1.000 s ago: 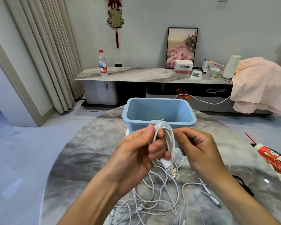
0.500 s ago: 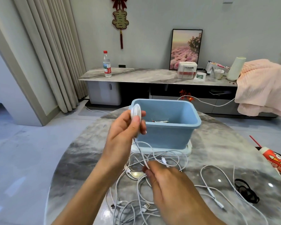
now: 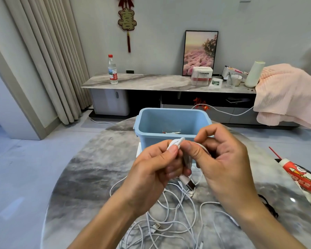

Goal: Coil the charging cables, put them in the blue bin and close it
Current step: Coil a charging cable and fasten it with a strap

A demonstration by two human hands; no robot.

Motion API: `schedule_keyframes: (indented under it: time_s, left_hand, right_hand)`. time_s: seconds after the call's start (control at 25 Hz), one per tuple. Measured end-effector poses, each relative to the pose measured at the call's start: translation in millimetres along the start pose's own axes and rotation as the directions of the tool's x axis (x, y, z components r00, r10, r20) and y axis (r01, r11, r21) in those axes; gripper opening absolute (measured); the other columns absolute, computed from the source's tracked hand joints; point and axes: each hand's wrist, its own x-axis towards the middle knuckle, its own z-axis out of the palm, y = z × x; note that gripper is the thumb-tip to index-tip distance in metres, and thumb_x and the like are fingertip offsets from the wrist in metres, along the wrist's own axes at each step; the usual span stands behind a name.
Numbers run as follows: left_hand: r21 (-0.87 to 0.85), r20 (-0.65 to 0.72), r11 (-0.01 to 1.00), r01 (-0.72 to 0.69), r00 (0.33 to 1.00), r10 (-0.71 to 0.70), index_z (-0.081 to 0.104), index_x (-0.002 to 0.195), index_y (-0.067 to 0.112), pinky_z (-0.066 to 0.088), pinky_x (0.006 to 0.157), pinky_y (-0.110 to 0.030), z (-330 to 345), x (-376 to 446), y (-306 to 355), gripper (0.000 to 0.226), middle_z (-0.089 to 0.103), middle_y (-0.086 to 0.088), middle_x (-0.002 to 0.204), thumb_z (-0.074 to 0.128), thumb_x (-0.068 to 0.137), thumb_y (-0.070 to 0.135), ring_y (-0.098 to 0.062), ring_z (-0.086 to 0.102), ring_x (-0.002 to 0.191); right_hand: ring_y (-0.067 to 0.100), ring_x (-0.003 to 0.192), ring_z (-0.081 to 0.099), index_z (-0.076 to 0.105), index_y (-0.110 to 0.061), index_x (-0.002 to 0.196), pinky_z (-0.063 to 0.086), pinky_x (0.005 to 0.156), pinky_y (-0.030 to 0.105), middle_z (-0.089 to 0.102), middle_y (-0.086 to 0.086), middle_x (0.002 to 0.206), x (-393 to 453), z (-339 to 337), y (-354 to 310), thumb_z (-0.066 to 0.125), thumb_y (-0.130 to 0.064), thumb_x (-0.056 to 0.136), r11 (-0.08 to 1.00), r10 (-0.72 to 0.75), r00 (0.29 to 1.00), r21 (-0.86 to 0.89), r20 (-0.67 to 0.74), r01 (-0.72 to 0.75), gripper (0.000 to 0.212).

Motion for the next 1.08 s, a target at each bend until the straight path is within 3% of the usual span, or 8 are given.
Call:
schedule_keyframes:
  time_s: [0.12, 0.24, 0.4, 0.56, 0.72, 0.88, 0.96, 1.08]
  left_hand:
    - [-0.035, 0.007, 0.999, 0.027, 1.0, -0.026, 0.064, 0.079, 0.012, 0.048, 0.069, -0.026, 0.9, -1.7, 0.0, 0.018, 0.038, 0.007, 0.058, 0.051, 0.09, 0.011, -0.008, 0.032, 0.052]
    - [-0.083, -0.061, 0.994, 0.064, 0.996, -0.069, 0.051, 0.075, 0.009, 0.048, 0.063, -0.024, 1.4, -3.5, 2.9, 0.016, 0.032, 0.005, 0.056, 0.053, 0.089, 0.017, -0.009, 0.029, 0.049]
    - [-0.184, -0.08, 0.978, 0.1, 0.99, -0.116, 0.053, 0.075, 0.008, 0.046, 0.058, -0.022, -1.7, -3.8, 5.6, 0.017, 0.033, 0.005, 0.053, 0.059, 0.082, 0.022, -0.008, 0.031, 0.047]
    - [-0.169, -0.173, 0.971, 0.168, 0.965, -0.197, 0.057, 0.065, 0.011, 0.043, 0.055, -0.022, 2.6, -2.0, 8.3, 0.025, 0.034, 0.002, 0.049, 0.066, 0.081, 0.027, -0.01, 0.033, 0.043]
    - [0.035, -0.6, 0.976, 0.215, 0.786, -0.152, 0.038, 0.054, 0.015, 0.021, 0.037, -0.02, 13.8, 3.3, -1.2, 0.053, 0.027, -0.001, 0.043, 0.061, 0.084, 0.051, -0.011, 0.021, 0.036]
    - [0.169, -0.766, 0.975, 0.141, 0.641, 0.04, 0.045, 0.057, 0.002, 0.028, 0.039, -0.019, 9.4, 4.3, -15.6, 0.057, 0.043, -0.012, 0.051, 0.057, 0.093, 0.045, -0.019, 0.035, 0.041]
    - [0.17, -0.741, 0.979, 0.111, 0.67, 0.053, 0.053, 0.066, 0.004, 0.038, 0.047, -0.026, 1.5, 6.6, -14.6, 0.051, 0.052, -0.015, 0.064, 0.06, 0.089, 0.049, -0.023, 0.046, 0.054]
    - [-0.101, -0.532, 0.979, 0.177, 0.822, -0.204, 0.066, 0.095, 0.008, 0.052, 0.072, -0.034, -2.1, 6.9, -7.4, 0.058, 0.064, -0.009, 0.081, 0.064, 0.073, 0.062, -0.023, 0.062, 0.073]
  right_hand:
    - [0.006, 0.042, 0.047, 0.056, 0.0, 0.08, 0.04, 0.041, 0.014, 0.059, 0.003, 0.054, -6.1, 9.5, 7.5, 0.068, -0.013, 0.083, 0.996, 0.046, 0.996, 0.083, -0.073, -0.04, 0.018]
    - [0.009, 0.054, 0.053, 0.062, -0.015, 0.083, 0.045, 0.05, 0.017, 0.061, 0.002, 0.066, -17.1, 21.5, 22.4, 0.055, -0.031, 0.097, 0.996, 0.025, 0.996, -0.079, -0.084, -0.032, 0.022]
    - [0.0, 0.065, 0.055, 0.062, -0.022, 0.085, 0.043, 0.061, 0.011, 0.062, -0.007, 0.076, -19.6, 22.9, 21.1, 0.036, -0.038, 0.102, 0.985, 0.152, 0.982, -0.095, 0.113, -0.141, 0.035]
    - [0.011, 0.073, 0.065, 0.057, -0.02, 0.087, 0.052, 0.068, 0.039, 0.068, -0.005, 0.077, -20.2, 13.2, 24.3, 0.034, -0.049, 0.1, 0.958, 0.171, 0.962, -0.263, 0.214, -0.112, 0.04]
    - [0.024, 0.059, 0.06, 0.045, -0.022, 0.084, 0.046, 0.05, 0.04, 0.064, -0.003, 0.064, -30.1, 23.8, 34.4, 0.021, -0.052, 0.097, 0.692, -0.026, 0.984, -0.707, 0.174, 0.143, 0.04]
    - [0.027, 0.044, 0.054, 0.041, -0.019, 0.082, 0.03, 0.038, 0.03, 0.058, 0.0, 0.053, -34.9, 34.7, 42.8, 0.024, -0.04, 0.102, 0.483, -0.149, 0.969, -0.841, 0.196, 0.245, 0.033]
    - [0.025, 0.046, 0.053, 0.041, -0.02, 0.084, 0.029, 0.041, 0.029, 0.057, -0.002, 0.055, -35.3, 35.4, 43.2, 0.022, -0.042, 0.103, 0.529, -0.16, 0.975, -0.82, 0.156, 0.218, 0.035]
    - [0.017, 0.057, 0.054, 0.045, -0.025, 0.086, 0.03, 0.05, 0.026, 0.062, -0.007, 0.065, -33.5, 31.9, 40.4, 0.027, -0.043, 0.102, 0.719, -0.12, 0.992, -0.685, 0.041, 0.115, 0.031]
